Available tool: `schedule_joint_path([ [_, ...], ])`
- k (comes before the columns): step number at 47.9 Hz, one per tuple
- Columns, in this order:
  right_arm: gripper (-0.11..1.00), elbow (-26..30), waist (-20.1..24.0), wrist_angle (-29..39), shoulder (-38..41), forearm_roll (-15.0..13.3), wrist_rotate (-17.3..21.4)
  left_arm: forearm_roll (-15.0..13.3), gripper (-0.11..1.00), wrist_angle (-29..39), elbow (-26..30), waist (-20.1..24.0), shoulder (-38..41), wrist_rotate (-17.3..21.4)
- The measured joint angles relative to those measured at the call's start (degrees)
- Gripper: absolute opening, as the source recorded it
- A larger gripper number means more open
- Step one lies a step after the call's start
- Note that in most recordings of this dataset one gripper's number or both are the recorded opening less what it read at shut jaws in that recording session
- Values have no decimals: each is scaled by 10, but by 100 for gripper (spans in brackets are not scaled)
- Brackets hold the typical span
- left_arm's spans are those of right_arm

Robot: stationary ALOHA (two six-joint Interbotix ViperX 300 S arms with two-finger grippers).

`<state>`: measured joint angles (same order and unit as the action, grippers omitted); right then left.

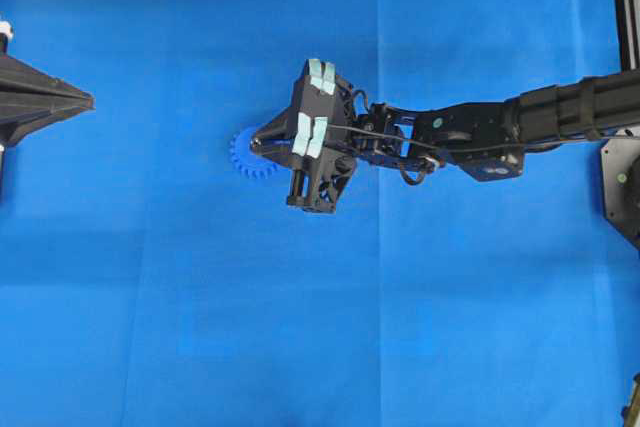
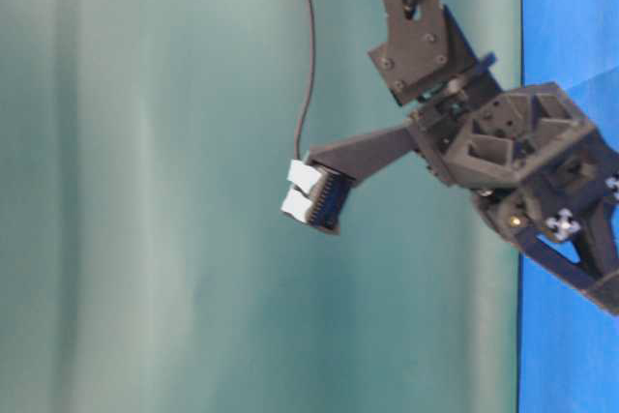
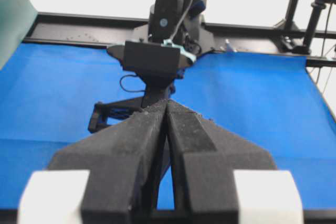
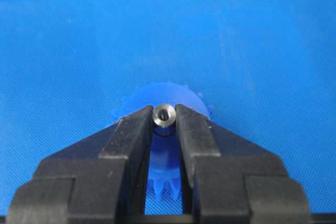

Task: Insert the shaft placed at a random location into the center hole of the small gear at another random location.
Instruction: 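Align the shaft over the gear's center hole and lower it in, then open the right gripper to release the shaft in the gear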

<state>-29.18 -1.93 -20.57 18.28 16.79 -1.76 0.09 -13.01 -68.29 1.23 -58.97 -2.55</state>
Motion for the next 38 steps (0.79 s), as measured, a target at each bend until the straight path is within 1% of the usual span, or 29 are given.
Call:
schedule_joint_path([
  [29, 5, 6, -3, 15, 4, 0, -1, 0, 0, 0, 0, 0, 0, 0],
  [31, 9, 7, -3, 16, 4, -1, -1, 0, 0, 0, 0, 0, 0, 0],
  [33, 16, 7, -3, 17, 4, 0, -2, 0, 0, 0, -1, -1, 0, 0],
  [38, 43, 7, -3, 23, 4, -1, -1, 0, 0, 0, 0, -1, 0, 0],
])
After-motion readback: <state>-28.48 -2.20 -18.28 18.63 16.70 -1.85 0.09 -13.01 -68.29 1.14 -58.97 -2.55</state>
